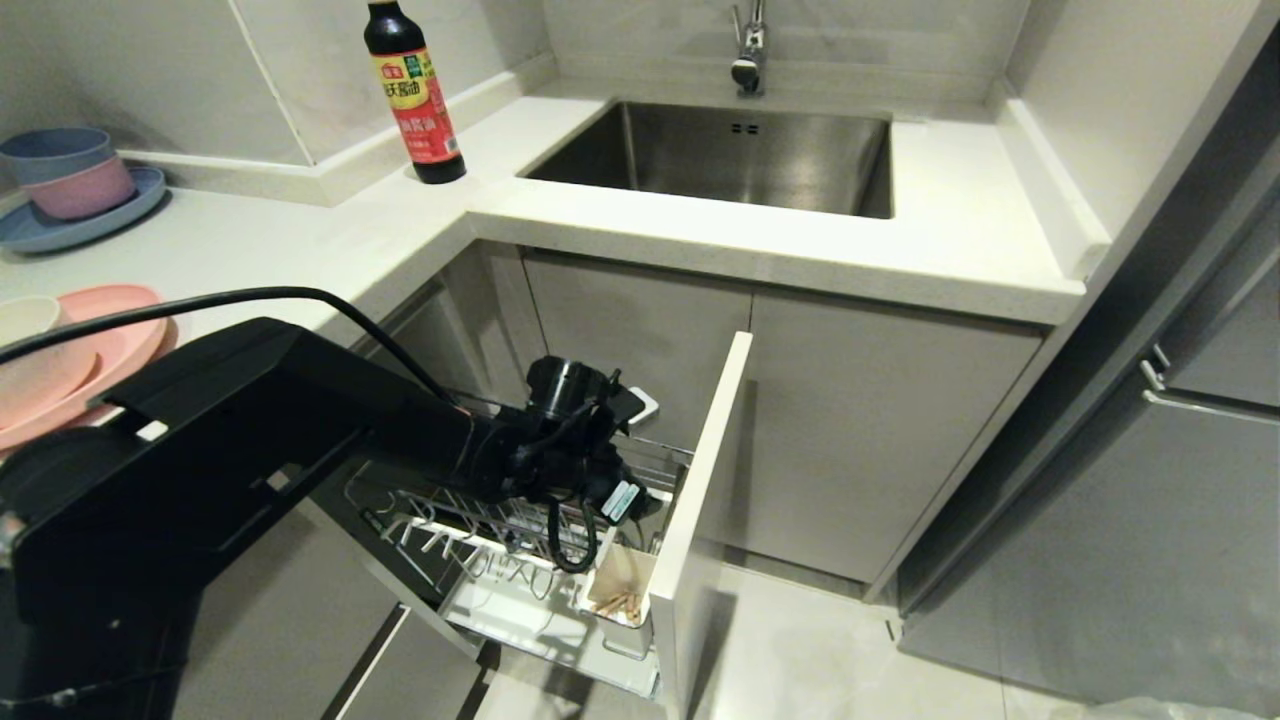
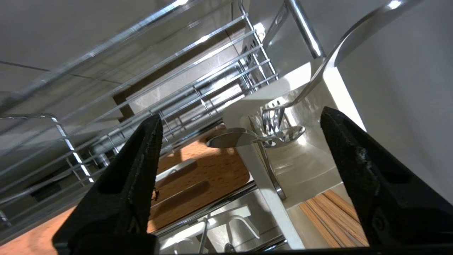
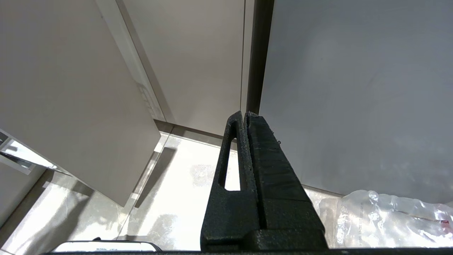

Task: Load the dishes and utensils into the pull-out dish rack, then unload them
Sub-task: Take the spoon out of the cupboard

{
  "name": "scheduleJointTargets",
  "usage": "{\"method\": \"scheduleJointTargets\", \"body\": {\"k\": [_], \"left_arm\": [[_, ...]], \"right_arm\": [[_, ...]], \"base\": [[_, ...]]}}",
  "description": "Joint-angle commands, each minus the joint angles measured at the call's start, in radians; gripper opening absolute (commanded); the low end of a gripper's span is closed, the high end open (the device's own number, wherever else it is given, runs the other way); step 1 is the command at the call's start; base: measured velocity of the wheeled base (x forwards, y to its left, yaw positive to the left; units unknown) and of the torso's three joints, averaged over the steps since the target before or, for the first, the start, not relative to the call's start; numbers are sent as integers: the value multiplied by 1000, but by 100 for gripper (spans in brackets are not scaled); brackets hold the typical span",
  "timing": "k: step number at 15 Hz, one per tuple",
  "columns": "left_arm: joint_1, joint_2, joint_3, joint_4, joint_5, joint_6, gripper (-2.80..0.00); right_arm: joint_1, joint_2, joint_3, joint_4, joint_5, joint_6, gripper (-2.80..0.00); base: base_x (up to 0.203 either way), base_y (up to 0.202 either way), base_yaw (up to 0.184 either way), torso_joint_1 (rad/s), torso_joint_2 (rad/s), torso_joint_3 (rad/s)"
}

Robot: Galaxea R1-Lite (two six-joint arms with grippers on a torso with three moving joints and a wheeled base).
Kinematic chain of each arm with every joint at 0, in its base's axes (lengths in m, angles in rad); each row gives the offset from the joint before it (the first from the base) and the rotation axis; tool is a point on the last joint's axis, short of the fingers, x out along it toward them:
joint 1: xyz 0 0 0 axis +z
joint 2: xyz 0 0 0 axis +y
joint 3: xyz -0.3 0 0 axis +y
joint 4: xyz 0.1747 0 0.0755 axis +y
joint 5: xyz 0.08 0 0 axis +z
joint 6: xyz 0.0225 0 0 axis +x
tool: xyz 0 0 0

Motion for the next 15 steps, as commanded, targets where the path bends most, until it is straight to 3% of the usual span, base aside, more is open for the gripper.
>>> {"method": "scheduleJointTargets", "body": {"k": [1,10,11,15], "left_arm": [[0,14,-7,-3,0,1,0],[2,15,-8,-1,-1,-1,0],[2,14,-8,-1,-1,1,-280],[2,12,-9,-1,-1,-7,-280]], "right_arm": [[0,0,-1,0,1,0,-280],[0,-1,0,0,1,0,-280],[-1,1,-1,0,1,0,-280],[0,-1,-1,0,1,0,-280]], "base": [[0,0,0,0,0,0],[0,0,0,0,0,0],[0,0,0,0,0,0],[0,0,0,0,0,0]]}}
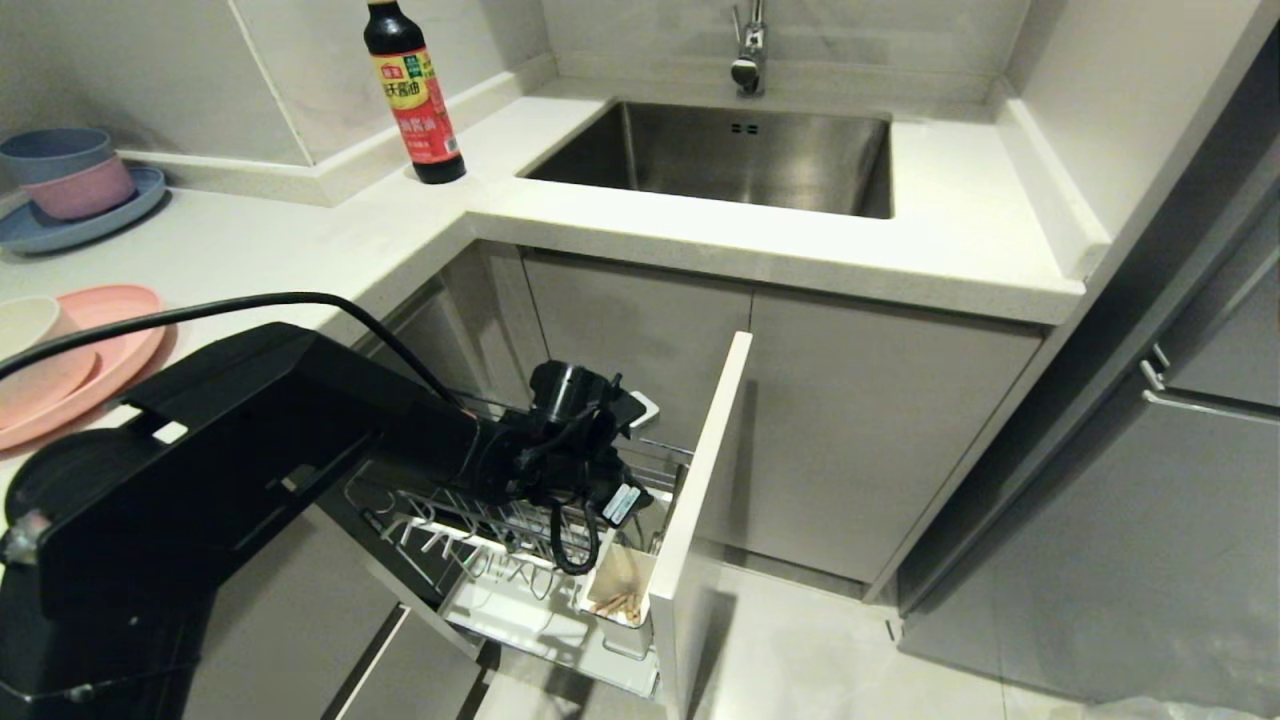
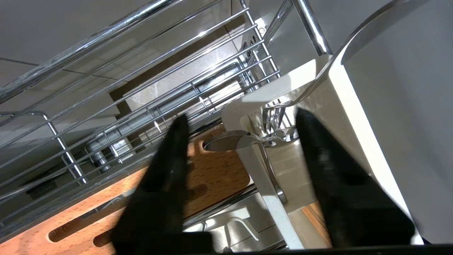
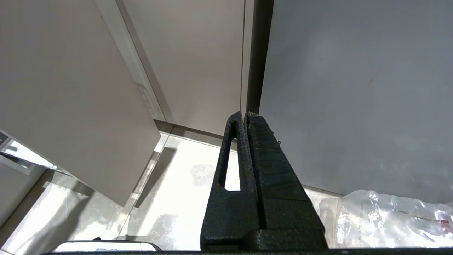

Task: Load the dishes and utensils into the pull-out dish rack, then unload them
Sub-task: Take the spoon out of the cupboard

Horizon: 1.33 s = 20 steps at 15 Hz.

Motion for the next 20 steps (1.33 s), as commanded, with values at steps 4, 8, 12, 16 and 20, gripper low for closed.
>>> {"method": "scheduleJointTargets", "body": {"k": [4,8,12,16,20], "left_arm": [[0,-6,0,-1,-1,2,-280],[0,-11,4,-1,-1,2,-280],[0,-71,19,15,-3,0,-280],[0,-178,48,51,-19,-4,-280],[0,-245,53,53,-32,-72,-280]], "right_arm": [[1,-1,0,0,0,0,-280],[1,1,0,0,0,0,-280],[1,0,0,0,0,0,-280],[1,-1,0,0,1,0,-280],[1,1,1,0,-1,0,-280]], "base": [[0,0,0,0,0,0],[0,0,0,0,0,0],[0,0,0,0,0,0],[0,0,0,0,0,0],[0,0,0,0,0,0]]}}
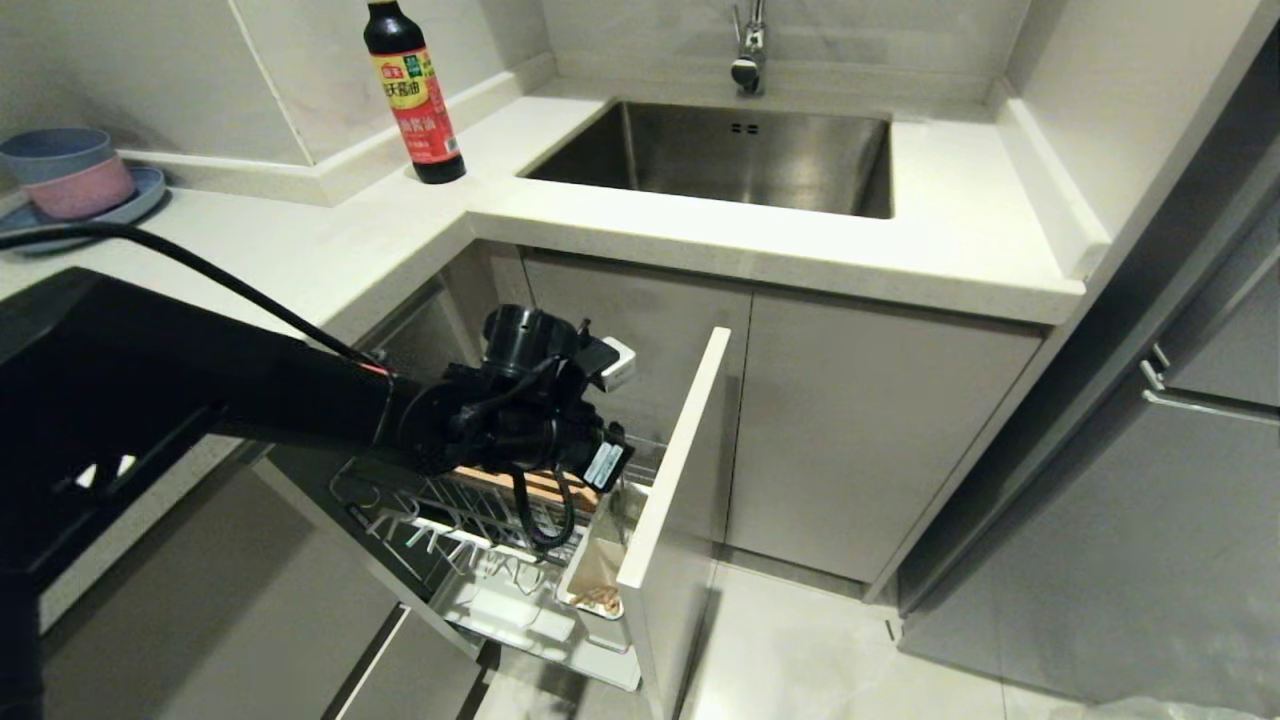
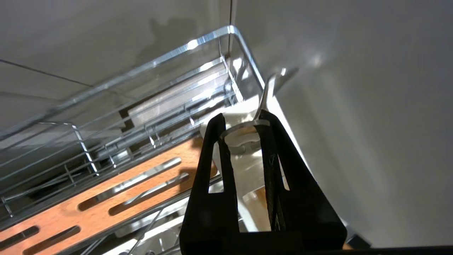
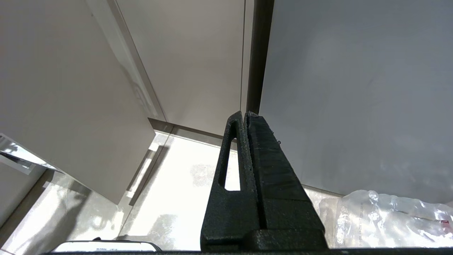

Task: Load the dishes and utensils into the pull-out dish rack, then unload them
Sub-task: Take the spoon out of the cupboard

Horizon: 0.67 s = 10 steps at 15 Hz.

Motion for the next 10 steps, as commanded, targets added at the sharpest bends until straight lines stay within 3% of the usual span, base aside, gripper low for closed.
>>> {"method": "scheduleJointTargets", "body": {"k": [1,6,10], "left_arm": [[0,-55,1,5,-4,-5,-280],[1,-126,-2,99,-6,-4,-280],[10,-182,1,106,-6,-6,-280]], "right_arm": [[0,0,1,0,0,0,-280],[0,0,0,1,1,0,-280],[0,0,0,1,1,0,-280]], "base": [[0,0,0,0,0,0],[0,0,0,0,0,0],[0,0,0,0,0,0]]}}
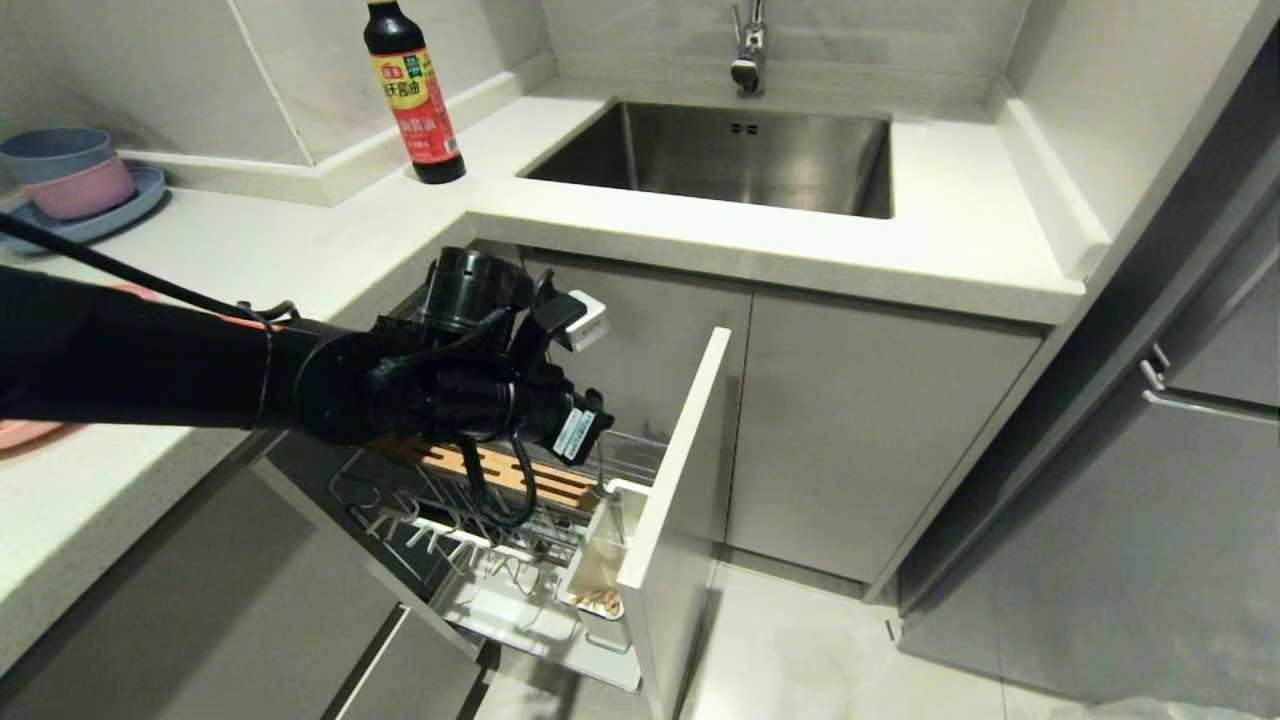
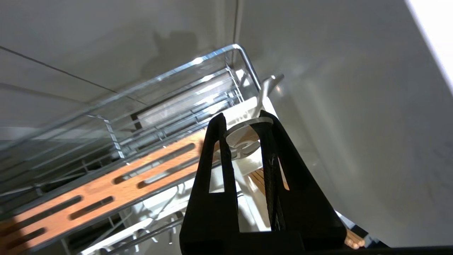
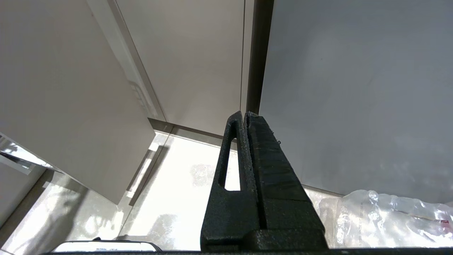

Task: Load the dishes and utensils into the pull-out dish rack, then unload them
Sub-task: Take the spoon out of the cupboard

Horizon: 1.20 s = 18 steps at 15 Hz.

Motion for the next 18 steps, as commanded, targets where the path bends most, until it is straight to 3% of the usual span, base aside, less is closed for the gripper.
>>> {"method": "scheduleJointTargets", "body": {"k": [1,10,18], "left_arm": [[9,-36,1,0,-1,1,-280],[52,-180,6,-2,6,-27,-280],[235,-433,22,-2,2,-101,-280]], "right_arm": [[0,1,1,0,0,0,-280],[0,0,1,0,0,0,-280],[0,0,0,-1,0,0,-280]], "base": [[0,0,0,0,0,0],[0,0,0,0,0,0],[0,0,0,0,0,0]]}}
